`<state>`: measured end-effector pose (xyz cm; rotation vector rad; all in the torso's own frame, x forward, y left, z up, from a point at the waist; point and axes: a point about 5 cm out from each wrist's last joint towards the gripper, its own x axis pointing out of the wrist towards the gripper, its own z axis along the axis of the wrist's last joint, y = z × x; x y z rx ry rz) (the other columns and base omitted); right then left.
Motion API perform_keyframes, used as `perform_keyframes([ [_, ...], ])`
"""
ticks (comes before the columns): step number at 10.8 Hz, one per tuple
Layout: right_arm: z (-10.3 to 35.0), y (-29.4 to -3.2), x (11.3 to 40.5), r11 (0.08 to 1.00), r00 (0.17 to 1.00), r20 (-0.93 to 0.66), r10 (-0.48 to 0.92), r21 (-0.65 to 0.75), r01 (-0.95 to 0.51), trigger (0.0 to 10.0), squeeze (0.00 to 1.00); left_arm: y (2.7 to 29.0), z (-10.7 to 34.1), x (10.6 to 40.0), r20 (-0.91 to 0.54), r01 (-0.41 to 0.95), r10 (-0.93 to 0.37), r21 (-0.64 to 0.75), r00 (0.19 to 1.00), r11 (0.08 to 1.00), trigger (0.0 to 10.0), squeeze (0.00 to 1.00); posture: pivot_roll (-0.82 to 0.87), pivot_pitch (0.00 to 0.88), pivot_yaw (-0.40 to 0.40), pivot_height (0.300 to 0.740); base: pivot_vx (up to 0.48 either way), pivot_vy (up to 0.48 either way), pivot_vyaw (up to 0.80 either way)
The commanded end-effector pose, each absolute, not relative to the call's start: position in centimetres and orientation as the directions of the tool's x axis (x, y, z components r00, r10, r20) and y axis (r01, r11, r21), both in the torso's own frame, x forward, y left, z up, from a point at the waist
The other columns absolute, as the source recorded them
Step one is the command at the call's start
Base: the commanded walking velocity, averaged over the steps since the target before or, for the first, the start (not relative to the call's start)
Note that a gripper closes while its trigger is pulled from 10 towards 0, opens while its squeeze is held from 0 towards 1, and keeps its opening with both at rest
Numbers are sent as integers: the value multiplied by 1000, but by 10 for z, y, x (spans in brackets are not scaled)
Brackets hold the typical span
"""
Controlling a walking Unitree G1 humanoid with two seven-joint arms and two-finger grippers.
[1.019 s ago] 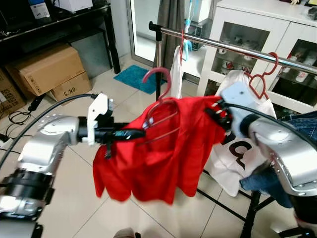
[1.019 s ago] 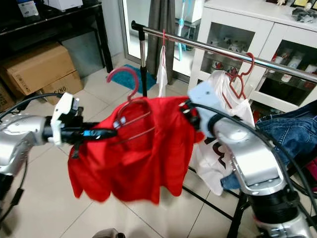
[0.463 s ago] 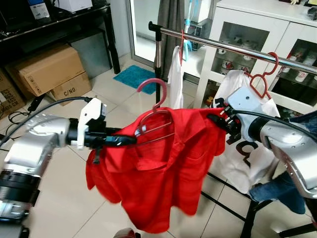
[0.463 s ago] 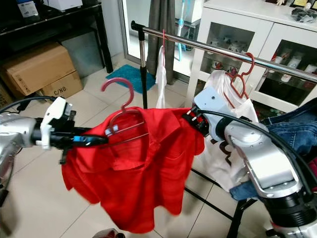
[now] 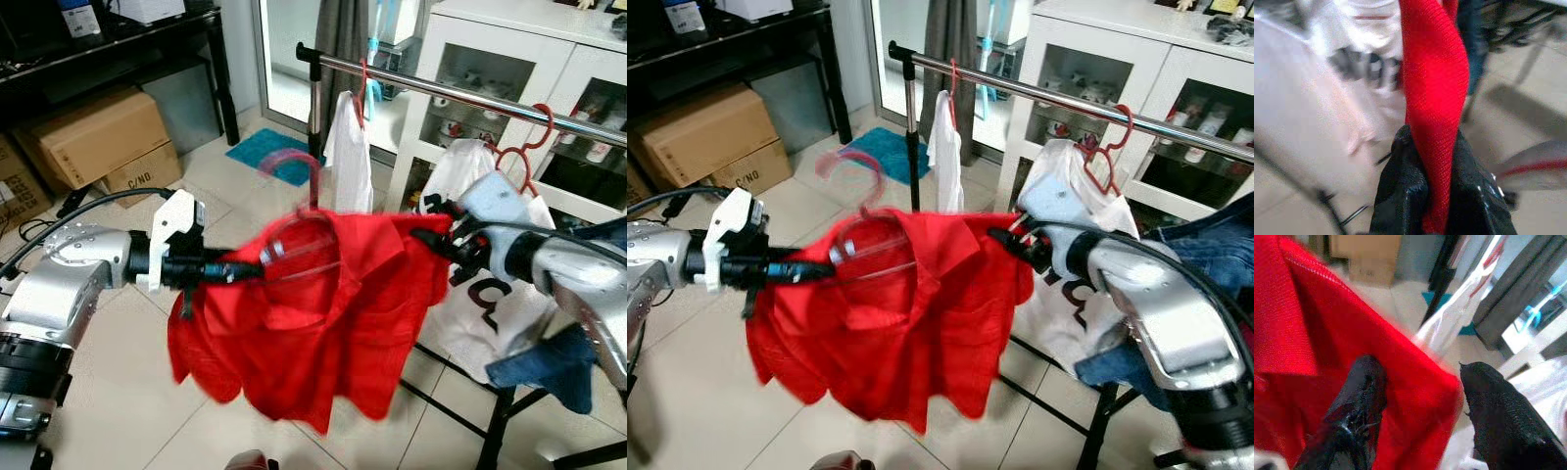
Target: Hang hanger
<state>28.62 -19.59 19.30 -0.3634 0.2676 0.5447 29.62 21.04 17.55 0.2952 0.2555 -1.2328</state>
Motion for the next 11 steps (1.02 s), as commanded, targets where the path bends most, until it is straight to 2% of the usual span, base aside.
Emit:
perform_keyframes([
  [1,193,-216,280,873,872,-307,381,-191,-449,10000,0,233,169,306,-389,846,-756,156,526,509,0,0,-26,0,40,740,0,0,0],
  [2,183,-205,265,829,820,-302,487,-136,-543,10000,0,233,164,315,-336,758,-684,188,648,625,0,0,-21,0,41,740,0,0,0],
  [3,172,-199,251,753,744,-332,579,-131,-645,10000,0,227,163,317,-266,728,-681,152,682,669,0,0,-27,0,45,740,0,0,0],
  [4,166,-195,244,712,704,-352,617,-131,-689,10000,0,223,157,315,-253,736,-695,134,673,664,0,0,-28,0,47,740,0,0,0],
  [5,162,-197,247,765,752,-348,560,-130,-630,10000,0,219,145,309,-272,742,-699,103,661,662,0,0,-31,0,50,740,0,0,0],
  [6,159,-192,255,866,854,-256,452,-104,-489,10000,0,210,134,299,-245,726,-692,84,679,683,0,0,-35,0,51,740,0,0,0],
  [7,150,-178,250,899,883,-214,418,-44,-437,10000,0,198,127,287,-212,707,-684,60,698,704,10000,0,-34,0,49,740,0,0,0],
  [8,130,-159,240,916,898,-184,399,34,-400,10000,0,181,119,267,-180,690,-673,53,718,722,10000,0,-15,0,33,740,0,0,0],
  [9,118,-154,235,925,905,-190,381,82,-372,10000,0,176,116,258,-161,675,-662,44,732,736,10000,0,0,0,18,740,0,0,-456],
  [11,100,-154,224,947,921,-234,313,147,-285,10000,0,172,107,242,-172,674,-661,23,730,738,10000,0,13,0,4,740,0,381,-800],
])
